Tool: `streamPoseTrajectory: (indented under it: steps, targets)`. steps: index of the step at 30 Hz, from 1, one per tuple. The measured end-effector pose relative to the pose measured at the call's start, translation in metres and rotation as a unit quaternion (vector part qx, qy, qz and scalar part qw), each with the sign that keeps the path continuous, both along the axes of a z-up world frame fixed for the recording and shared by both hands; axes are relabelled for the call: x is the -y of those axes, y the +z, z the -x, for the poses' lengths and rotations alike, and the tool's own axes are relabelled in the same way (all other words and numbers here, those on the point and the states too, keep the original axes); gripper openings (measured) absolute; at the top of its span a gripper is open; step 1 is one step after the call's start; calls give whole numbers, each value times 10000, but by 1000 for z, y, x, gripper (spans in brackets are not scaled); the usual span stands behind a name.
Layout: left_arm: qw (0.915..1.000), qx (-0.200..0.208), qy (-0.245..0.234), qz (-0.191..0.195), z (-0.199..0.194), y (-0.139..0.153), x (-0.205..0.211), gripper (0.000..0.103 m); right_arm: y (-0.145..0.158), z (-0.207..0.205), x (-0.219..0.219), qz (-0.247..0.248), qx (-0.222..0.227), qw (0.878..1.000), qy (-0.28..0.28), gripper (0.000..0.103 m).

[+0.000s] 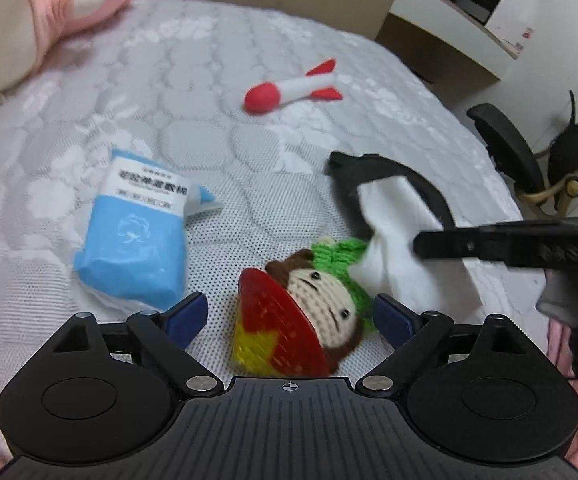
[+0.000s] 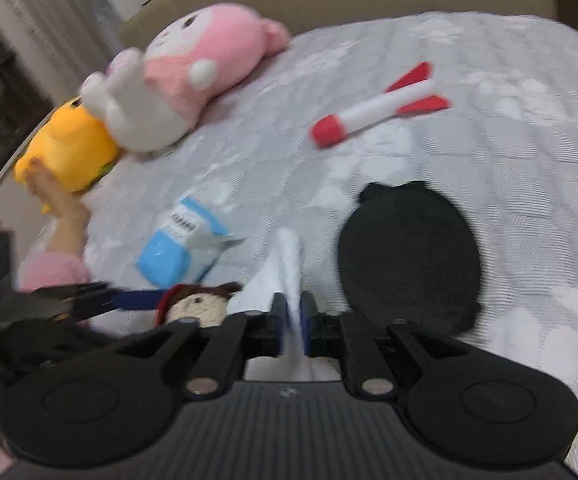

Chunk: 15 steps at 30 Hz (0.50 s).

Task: Organize soft objects
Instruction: 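Wipe the black container with the right tool while the left tool holds the doll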

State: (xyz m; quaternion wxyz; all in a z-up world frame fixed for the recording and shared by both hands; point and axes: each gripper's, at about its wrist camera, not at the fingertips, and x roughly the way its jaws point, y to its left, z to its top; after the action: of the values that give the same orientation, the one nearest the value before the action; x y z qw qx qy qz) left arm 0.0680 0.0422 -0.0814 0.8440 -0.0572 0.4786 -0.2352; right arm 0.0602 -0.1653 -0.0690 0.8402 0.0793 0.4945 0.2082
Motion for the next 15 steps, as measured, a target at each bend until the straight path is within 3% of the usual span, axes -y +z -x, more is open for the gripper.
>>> streamPoseTrajectory:
  steps: [3, 7, 15]
  targets:
    - [9994, -93, -111, -313, -5, -9, 14, 93, -1, -2, 1, 124, 6, 9999, 69, 32]
    - [9965, 16, -252, -801, 4, -7, 27, 93, -4, -1, -9, 282, 44, 9986, 443, 32]
    - [9957, -73, -391, -838, 15, -5, 27, 93, 1, 6, -29, 830, 306, 9904, 1058, 37]
